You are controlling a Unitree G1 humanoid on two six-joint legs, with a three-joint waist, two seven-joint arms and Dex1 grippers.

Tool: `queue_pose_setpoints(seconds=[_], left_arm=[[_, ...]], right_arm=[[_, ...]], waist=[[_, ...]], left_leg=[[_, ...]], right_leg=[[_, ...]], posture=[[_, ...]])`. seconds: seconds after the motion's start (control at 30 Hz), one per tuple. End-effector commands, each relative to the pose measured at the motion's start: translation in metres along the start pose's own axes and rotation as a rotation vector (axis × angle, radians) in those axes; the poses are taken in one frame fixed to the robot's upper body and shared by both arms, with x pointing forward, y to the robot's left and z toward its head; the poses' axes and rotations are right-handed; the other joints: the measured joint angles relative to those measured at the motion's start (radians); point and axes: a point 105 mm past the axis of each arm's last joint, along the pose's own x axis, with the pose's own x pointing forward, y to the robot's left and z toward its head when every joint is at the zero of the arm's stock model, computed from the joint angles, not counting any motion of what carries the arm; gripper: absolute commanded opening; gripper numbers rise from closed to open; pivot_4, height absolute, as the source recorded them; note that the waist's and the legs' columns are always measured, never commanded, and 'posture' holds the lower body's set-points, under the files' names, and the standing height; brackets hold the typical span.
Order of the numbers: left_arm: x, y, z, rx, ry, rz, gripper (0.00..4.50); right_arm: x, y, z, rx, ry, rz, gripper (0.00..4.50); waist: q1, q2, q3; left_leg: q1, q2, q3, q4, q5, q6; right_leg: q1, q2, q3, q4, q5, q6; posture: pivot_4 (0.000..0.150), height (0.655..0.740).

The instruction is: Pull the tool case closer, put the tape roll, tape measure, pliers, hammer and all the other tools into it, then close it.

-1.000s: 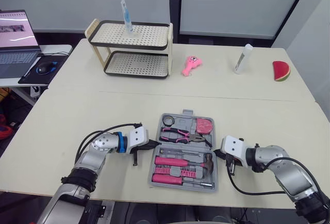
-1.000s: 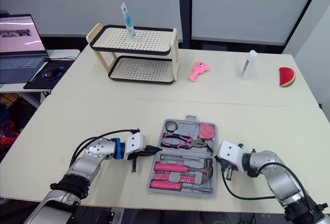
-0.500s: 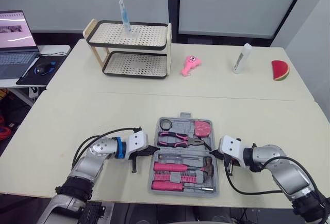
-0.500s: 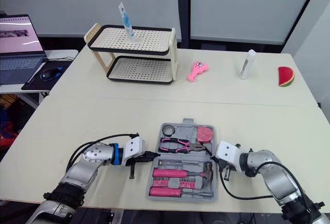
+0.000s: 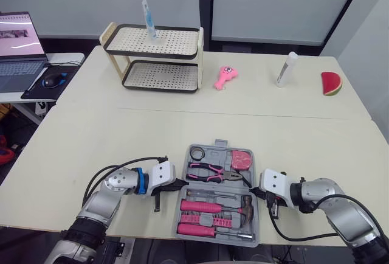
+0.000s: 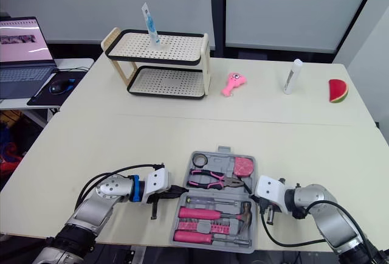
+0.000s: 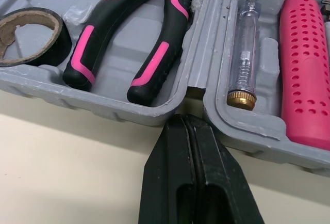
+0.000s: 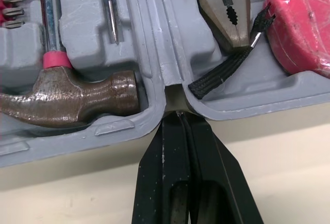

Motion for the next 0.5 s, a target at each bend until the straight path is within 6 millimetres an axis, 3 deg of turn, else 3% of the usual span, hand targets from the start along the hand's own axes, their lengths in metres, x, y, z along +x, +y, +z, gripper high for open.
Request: queue_pose_setpoints(seconds=[0.03,0.5], left_arm=[[0.0105,-0.0132,0.0186,0.042,-0.062,-0.059,0.00],[0.0118,-0.0221,0.0218,0.030,-0.058,-0.062,0.00]], right_arm=[[0.0041,0.0177,0.0187,-0.041,-0.070,0.081,0.02],[0.0045,0.0193,0.0194,-0.038,-0.069,0.090,0.02]], waist=[[0.000,0.000,0.000],[0.000,0.000,0.000]], left_leg=[[0.000,0.000,0.000,0.000,0.000,0.000],[0.000,0.000,0.000,0.000,0.000,0.000]], right_leg=[[0.000,0.000,0.000,0.000,0.000,0.000],[0.000,0.000,0.000,0.000,0.000,0.000]], posture=[[0.150,0.7350],[0.150,0.7350]])
